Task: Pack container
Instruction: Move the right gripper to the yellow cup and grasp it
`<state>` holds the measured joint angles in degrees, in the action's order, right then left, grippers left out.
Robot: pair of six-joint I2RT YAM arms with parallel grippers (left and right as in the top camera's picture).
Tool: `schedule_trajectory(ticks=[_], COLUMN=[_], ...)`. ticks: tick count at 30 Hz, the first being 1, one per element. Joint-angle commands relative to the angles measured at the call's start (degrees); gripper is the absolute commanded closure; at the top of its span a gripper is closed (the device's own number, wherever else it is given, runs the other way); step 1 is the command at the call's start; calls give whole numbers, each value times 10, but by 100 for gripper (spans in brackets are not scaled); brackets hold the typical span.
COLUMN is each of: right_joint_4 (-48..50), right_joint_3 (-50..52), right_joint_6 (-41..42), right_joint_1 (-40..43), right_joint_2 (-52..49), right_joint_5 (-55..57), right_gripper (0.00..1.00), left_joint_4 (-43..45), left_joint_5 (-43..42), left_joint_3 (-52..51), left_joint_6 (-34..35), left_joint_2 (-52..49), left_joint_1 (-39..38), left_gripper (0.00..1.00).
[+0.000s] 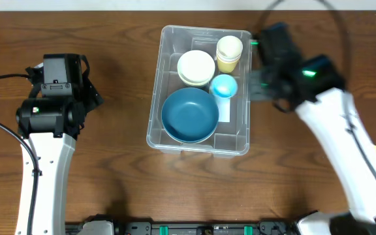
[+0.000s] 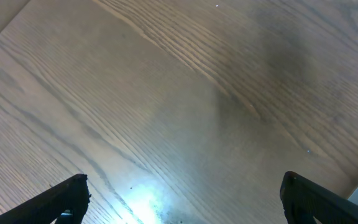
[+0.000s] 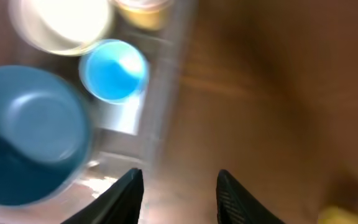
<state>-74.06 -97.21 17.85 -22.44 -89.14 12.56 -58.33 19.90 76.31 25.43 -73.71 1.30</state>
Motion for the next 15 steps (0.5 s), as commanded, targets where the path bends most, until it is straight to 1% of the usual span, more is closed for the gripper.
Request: schedule_trajectory(ticks=[1,4,7,10,15], right_joint_4=[-50,-107,-114,-83,3], right_joint_3=[0,14,60,126,257], right_joint_6=[88,147,175,175,177], right_joint_1=[47,98,146,191,281], right_joint_2=[16,28,42,61,108], right_joint_5=[63,94,118,116,94], right_gripper=[60,57,55,55,55], left_joint_4=[-2,-2,-2,-2,-2], left_joint_5=[12,12,12,12,12], left_joint_3=[1,1,1,1,1], left_joint_6=[-3,-3,-3,-3,-3], left_joint_2=[3,3,3,3,3], left_joint_1=[2,2,2,2,2], left_gripper=[2,2,2,2,2])
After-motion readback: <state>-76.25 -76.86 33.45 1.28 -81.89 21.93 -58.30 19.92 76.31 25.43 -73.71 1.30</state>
